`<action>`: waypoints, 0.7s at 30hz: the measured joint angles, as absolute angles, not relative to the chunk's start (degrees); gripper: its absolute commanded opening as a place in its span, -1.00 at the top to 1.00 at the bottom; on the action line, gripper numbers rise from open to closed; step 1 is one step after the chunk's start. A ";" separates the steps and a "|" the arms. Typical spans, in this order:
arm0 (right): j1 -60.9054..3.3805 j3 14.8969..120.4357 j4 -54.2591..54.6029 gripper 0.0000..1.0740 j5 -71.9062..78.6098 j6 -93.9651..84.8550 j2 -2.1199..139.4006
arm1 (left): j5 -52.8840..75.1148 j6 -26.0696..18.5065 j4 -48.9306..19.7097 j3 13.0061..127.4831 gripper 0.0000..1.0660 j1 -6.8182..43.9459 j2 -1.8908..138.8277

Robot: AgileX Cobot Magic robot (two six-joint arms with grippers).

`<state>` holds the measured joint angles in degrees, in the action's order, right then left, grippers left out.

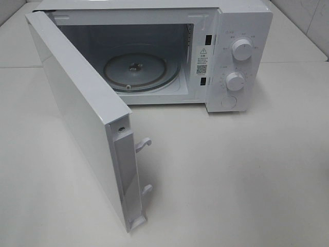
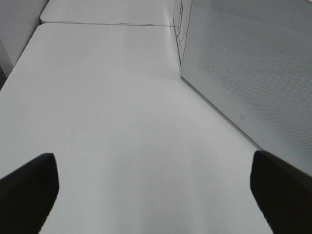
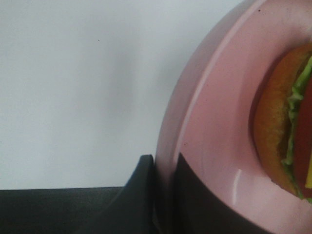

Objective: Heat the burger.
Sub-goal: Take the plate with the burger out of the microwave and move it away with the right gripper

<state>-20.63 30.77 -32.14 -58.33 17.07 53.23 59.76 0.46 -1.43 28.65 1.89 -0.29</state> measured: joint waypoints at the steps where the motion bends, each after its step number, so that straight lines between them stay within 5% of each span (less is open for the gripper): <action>1: -19.08 30.77 -32.20 1.00 -57.81 16.73 54.77 | 59.76 0.46 -1.43 28.65 -0.88 1.89 -0.29; 21: -6.02 30.77 -33.00 1.00 -39.13 16.39 73.11 | 59.76 0.46 -1.43 28.65 -0.88 1.89 -0.29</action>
<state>-6.02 30.77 -33.00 -39.13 16.39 73.11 59.76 0.46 -1.43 28.65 1.89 -0.29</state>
